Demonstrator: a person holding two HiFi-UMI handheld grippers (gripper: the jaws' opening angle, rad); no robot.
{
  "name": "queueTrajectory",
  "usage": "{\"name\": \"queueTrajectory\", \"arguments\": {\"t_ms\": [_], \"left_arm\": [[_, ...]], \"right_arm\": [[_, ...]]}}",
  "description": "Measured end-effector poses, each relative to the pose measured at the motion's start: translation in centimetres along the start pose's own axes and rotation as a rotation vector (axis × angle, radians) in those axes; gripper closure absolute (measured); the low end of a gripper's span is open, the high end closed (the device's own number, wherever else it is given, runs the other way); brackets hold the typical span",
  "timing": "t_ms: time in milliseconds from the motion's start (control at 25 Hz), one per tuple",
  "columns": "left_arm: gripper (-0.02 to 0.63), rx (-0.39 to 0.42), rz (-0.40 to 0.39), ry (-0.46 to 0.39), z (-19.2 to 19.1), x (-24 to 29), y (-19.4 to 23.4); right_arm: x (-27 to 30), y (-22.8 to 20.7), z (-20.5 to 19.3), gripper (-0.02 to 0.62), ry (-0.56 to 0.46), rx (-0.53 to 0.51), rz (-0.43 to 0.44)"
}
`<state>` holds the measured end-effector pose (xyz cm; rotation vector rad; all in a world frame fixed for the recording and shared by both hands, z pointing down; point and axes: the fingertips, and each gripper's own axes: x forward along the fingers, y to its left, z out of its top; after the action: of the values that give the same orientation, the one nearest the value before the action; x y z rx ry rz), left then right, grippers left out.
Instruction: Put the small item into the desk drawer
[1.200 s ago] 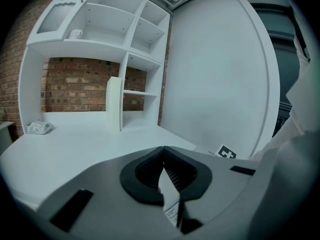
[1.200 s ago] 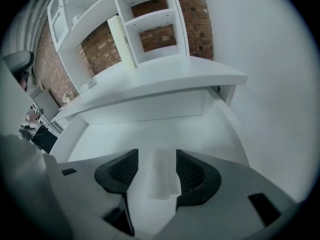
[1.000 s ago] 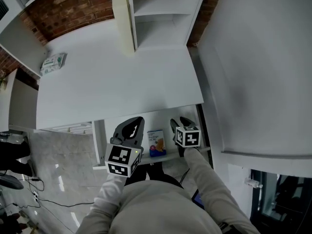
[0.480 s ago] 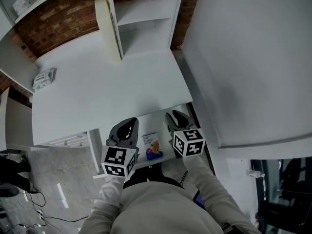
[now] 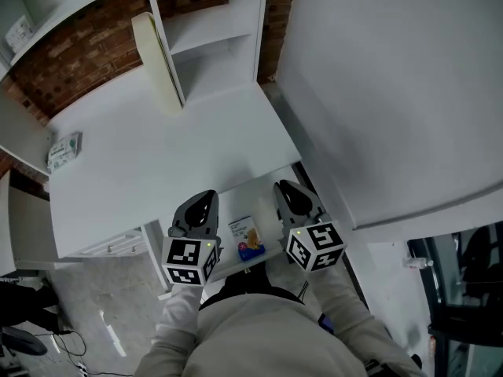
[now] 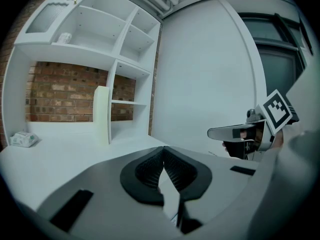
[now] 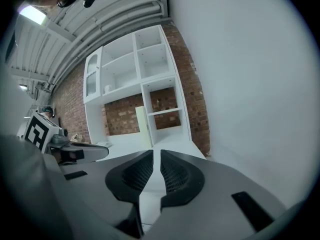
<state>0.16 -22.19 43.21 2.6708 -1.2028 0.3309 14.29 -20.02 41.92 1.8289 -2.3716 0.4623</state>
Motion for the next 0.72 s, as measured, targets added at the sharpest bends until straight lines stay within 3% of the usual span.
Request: {"name": "queueTrajectory", "arguments": {"t_ms": [360, 720], "left_arm": [[0.588, 0.020, -0.053, -0.015, 0.8, 0.6, 0.0], [0.588, 0.043, -0.101, -0.013, 0.8, 1.4, -0.5]], "right_arm": [[-3.2, 0.0, 1.5, 0.566, -0.073, -0.031, -0.083], [-5.3, 0.2, 2.0, 0.568, -0.117, -0.020, -0.133]]}}
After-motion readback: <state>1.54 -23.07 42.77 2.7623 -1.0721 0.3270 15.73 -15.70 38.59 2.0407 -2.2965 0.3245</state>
